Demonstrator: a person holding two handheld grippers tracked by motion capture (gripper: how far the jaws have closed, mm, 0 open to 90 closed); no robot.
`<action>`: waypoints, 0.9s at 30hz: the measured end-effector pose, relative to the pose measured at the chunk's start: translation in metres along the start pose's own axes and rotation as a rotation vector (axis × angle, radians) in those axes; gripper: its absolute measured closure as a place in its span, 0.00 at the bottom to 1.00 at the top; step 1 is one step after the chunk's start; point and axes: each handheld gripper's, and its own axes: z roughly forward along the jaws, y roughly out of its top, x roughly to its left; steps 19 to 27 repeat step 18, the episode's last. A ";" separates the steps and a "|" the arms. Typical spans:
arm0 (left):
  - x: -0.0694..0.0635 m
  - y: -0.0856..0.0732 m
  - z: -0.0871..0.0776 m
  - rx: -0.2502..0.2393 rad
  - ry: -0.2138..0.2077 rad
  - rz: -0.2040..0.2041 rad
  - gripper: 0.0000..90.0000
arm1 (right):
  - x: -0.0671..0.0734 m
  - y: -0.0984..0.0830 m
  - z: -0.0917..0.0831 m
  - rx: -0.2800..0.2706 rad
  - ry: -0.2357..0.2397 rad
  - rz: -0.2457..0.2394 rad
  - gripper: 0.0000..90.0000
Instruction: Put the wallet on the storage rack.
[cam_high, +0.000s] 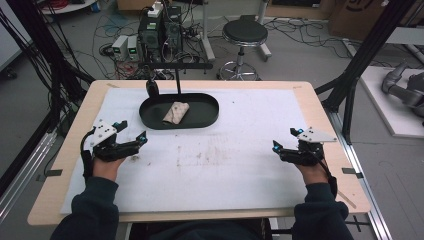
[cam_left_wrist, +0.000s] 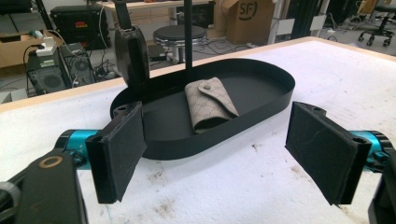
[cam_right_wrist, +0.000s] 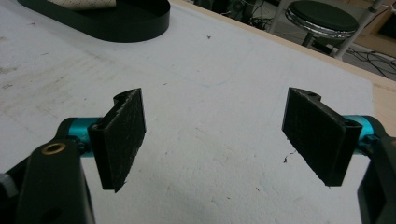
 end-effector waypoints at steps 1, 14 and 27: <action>0.000 0.000 0.000 0.001 0.002 0.002 0.22 | 0.000 0.000 0.000 -0.001 -0.001 0.000 0.24; 0.000 -0.001 0.001 0.005 0.006 0.000 0.22 | -0.001 0.000 -0.001 -0.002 -0.004 0.000 0.24; 0.000 -0.001 0.002 0.007 0.008 0.001 0.22 | -0.002 -0.001 0.000 0.000 -0.003 0.001 0.24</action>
